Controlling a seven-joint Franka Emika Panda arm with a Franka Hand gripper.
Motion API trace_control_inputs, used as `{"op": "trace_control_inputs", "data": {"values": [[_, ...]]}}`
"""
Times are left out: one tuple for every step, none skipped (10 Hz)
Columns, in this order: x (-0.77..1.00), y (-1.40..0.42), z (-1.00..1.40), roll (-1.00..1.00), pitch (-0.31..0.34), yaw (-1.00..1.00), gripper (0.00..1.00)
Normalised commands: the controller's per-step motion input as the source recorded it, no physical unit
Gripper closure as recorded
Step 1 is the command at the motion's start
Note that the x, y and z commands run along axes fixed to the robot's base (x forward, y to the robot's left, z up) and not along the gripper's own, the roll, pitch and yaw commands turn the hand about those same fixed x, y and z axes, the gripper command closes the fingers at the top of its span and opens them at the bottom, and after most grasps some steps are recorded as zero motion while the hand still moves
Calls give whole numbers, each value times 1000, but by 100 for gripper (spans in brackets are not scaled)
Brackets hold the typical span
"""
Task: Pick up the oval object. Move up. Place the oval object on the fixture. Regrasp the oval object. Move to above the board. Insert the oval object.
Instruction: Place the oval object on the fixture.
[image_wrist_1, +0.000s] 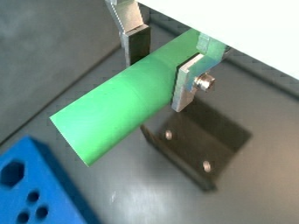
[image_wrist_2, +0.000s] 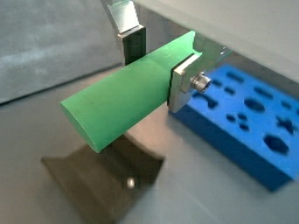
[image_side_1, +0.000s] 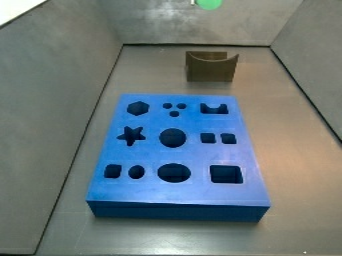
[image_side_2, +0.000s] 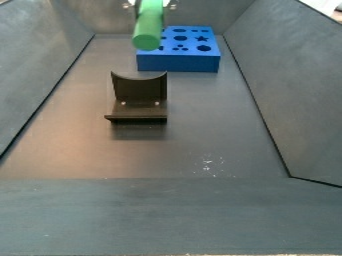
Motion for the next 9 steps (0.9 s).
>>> {"op": "trace_control_inputs", "data": {"values": [[399, 58, -42, -1000, -75, 34, 100], [290, 53, -27, -1000, -41, 34, 100], [190, 48, -25, -1000, -6, 32, 100], [74, 48, -18, -841, 33, 18, 100], [45, 44, -7, -660, 32, 0, 100], [52, 39, -15, -474, 42, -18, 100], [64, 29, -15, -314, 57, -29, 100], [60, 29, -5, -218, 61, -43, 100], [124, 133, -1000, -1000, 307, -75, 100]]}}
